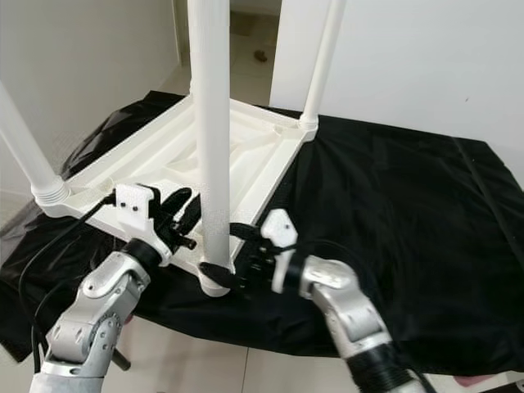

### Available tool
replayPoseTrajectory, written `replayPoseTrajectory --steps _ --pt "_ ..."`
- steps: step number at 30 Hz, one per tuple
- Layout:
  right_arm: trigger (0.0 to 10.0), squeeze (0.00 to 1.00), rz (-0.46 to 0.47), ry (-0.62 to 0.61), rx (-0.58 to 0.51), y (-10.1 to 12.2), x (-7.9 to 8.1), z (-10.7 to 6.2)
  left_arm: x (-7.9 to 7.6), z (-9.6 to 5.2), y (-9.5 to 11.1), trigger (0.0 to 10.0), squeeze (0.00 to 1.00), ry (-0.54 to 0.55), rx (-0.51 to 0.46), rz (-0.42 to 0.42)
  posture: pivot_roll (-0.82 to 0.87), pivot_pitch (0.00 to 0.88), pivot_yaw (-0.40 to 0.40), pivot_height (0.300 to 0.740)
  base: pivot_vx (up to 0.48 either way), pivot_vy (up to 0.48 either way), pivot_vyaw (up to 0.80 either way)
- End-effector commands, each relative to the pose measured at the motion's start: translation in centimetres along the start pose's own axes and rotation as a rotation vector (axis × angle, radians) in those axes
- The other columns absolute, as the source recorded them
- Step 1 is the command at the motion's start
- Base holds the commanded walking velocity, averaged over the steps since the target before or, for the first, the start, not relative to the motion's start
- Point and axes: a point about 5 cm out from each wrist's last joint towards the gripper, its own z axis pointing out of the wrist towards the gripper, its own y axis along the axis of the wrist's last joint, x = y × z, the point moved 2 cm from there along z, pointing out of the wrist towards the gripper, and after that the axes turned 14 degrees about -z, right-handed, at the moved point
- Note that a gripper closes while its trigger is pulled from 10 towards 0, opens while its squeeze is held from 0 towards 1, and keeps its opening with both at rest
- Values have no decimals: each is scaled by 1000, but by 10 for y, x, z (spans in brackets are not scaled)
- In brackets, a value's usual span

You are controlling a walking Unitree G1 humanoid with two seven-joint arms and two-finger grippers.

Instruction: Building children table

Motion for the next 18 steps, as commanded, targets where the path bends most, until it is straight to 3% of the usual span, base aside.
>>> replayPoseTrajectory --steps 1,10,11,13,14,18 --pt "10000 0 -4 -7 18 -5 1 5 1 -2 1 10000 0 -2 14 37 155 49 -64 740 0 0 0" --pt "10000 0 20 -131 59 -17 -3 24 0 -9 2 10000 0 -55 64 58 170 67 -81 740 0 0 0" --pt "3569 0 24 -166 53 -19 -8 21 1 -12 2 10000 0 -69 86 74 167 71 -85 740 0 0 0" --pt "3569 0 24 -166 53 -19 -8 21 1 -12 2 10000 0 -69 86 74 167 71 -85 740 0 0 0" --pt "0 0 23 -212 50 -21 -16 15 2 -15 1 10000 0 -84 107 89 159 76 -87 740 0 0 0" --pt "0 0 24 -253 50 -21 -25 8 3 -18 -2 10000 0 -105 133 105 145 82 -84 740 0 0 0"
